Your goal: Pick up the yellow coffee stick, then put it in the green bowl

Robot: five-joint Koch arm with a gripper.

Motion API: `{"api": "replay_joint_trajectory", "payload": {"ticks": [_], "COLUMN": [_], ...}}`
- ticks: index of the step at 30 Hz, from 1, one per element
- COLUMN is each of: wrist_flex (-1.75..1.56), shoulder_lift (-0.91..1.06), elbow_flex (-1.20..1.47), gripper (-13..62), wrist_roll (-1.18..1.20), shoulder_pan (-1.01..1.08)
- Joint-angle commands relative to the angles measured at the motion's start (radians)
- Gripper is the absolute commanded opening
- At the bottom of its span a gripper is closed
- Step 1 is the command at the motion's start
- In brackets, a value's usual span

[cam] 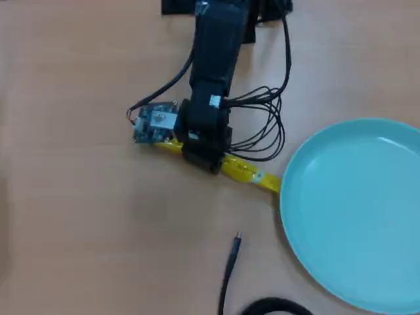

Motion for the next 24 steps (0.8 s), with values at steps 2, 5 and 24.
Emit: {"api": "replay_joint_trajectory", "payload": {"ticks": [2,5,24], "wrist_flex": [0.083,0.101,0.104], "shoulder_lift": [0.023,0.071,0.247], "elbow_flex": [-0.018,-0.018,-0.02], "gripper": [-7.1,-7.1,-7.1], "wrist_roll": [0.005,0.005,0.005], "shoulder_pan": [-0.002,-0.003,-0.034]}}
